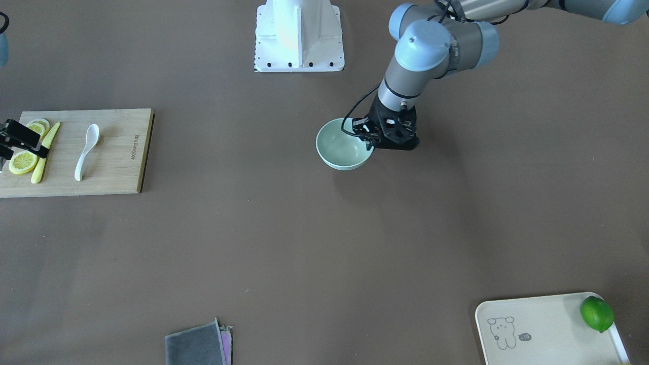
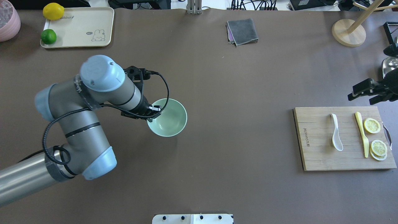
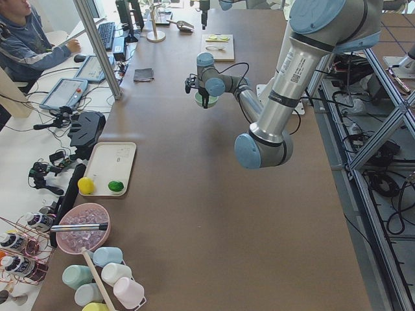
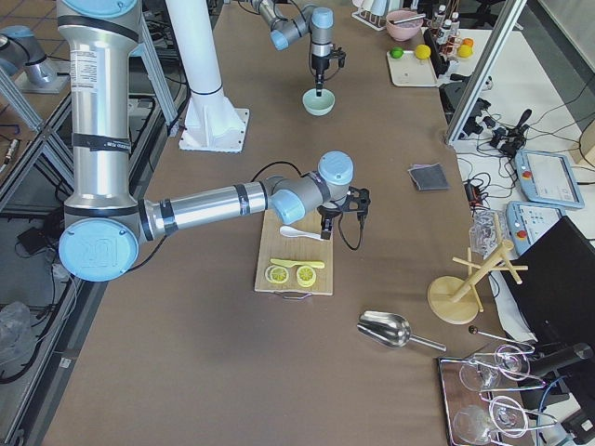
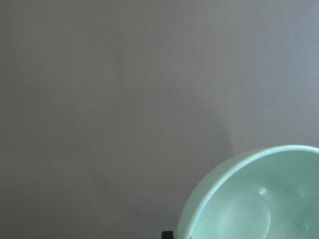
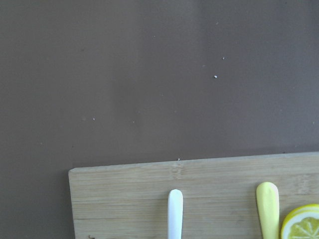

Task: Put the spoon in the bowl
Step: 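Lower the right gripper onto the white spoon on the bamboo board and grasp it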

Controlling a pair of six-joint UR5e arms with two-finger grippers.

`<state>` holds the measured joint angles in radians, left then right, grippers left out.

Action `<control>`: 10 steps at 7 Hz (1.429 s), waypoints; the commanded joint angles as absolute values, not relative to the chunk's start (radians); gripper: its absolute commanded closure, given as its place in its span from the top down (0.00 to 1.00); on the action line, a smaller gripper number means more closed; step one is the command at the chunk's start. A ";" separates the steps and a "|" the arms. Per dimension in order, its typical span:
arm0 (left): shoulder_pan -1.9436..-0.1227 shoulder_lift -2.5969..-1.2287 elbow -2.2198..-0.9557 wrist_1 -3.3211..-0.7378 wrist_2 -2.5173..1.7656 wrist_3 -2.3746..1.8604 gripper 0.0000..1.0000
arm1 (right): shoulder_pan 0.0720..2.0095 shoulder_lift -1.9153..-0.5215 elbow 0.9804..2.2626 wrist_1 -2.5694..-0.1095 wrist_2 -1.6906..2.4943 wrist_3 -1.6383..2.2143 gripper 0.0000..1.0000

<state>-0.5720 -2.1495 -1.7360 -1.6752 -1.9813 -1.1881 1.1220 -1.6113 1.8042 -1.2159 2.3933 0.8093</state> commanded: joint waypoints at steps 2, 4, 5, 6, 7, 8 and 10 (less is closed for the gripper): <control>-0.502 -2.287 -1.603 -1.677 -1.921 -1.253 0.00 | 0.985 -1.620 1.769 -1.193 2.335 0.914 0.89; -0.479 -2.283 -1.597 -1.693 -1.922 -1.250 0.00 | 0.962 -1.620 1.753 -1.192 2.333 0.926 0.89; -0.471 -2.281 -1.597 -1.704 -1.922 -1.252 0.00 | 0.947 -1.618 1.747 -1.192 2.329 0.948 0.89; -0.471 -2.281 -1.597 -1.704 -1.922 -1.253 0.00 | 0.942 -1.615 1.730 -1.186 2.319 0.948 0.89; -0.471 -2.281 -1.597 -1.704 -1.922 -1.252 0.00 | 0.934 -1.599 1.712 -1.187 2.304 0.948 0.86; -0.471 -2.281 -1.597 -1.704 -1.922 -1.252 0.00 | 0.931 -1.588 1.692 -1.186 2.293 0.948 0.82; -0.471 -2.281 -1.600 -1.703 -1.921 -1.253 0.46 | 0.931 -1.585 1.690 -1.186 2.292 0.948 0.52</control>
<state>-0.4710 -2.2811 -1.5989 -1.7032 -1.9217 -1.2528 0.9320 -1.5881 1.6941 -1.1860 2.2942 0.9480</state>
